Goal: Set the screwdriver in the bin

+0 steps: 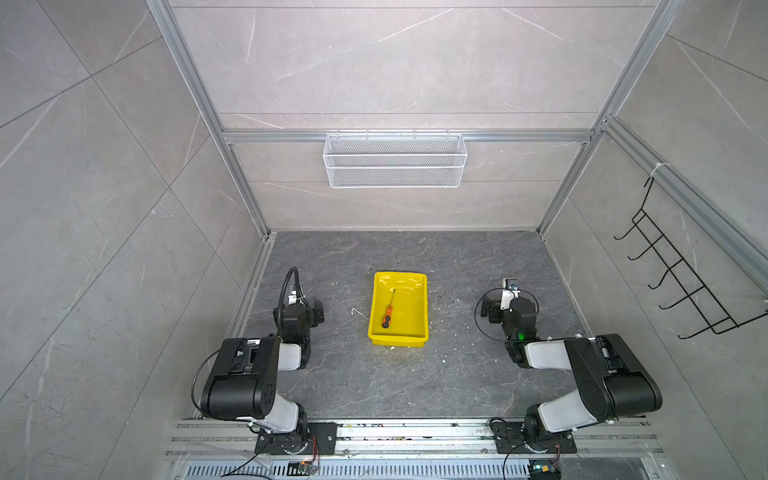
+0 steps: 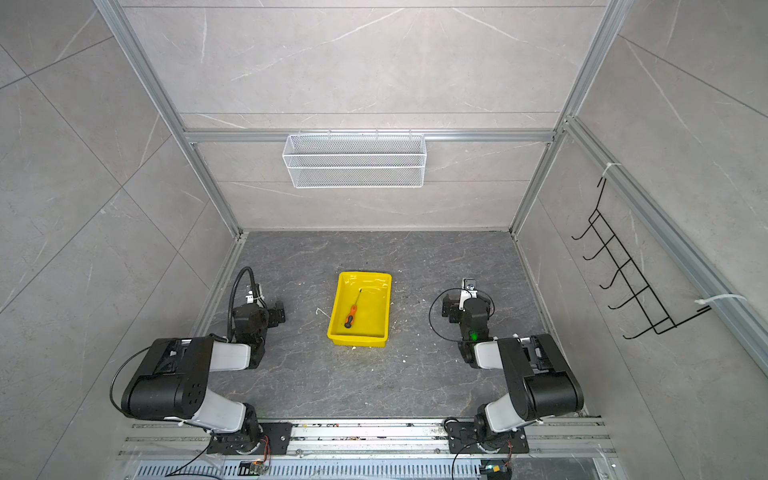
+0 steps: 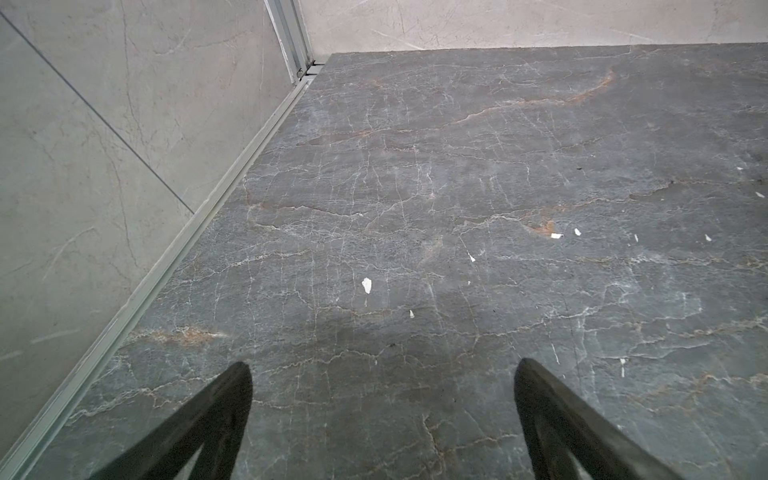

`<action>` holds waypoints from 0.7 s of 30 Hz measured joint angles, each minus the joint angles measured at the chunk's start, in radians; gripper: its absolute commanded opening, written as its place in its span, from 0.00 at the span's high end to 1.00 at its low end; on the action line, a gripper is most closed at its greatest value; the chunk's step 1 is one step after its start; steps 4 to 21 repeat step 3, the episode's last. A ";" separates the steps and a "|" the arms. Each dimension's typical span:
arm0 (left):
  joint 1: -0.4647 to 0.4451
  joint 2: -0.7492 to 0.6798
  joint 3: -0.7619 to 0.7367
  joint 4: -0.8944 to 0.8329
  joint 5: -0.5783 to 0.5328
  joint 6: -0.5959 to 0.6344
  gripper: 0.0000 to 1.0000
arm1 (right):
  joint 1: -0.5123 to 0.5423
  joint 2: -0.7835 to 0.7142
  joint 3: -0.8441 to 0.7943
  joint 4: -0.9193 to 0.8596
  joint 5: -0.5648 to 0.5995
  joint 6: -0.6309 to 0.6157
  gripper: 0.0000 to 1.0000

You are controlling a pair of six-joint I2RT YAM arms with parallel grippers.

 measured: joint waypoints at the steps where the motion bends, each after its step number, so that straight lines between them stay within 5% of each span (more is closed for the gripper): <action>1: 0.000 0.000 0.000 0.000 0.000 0.000 0.00 | 0.000 0.000 0.000 0.000 0.000 0.000 0.01; 21: 0.000 0.000 0.000 0.000 0.000 0.000 0.00 | 0.000 0.000 0.000 0.000 0.000 0.000 0.00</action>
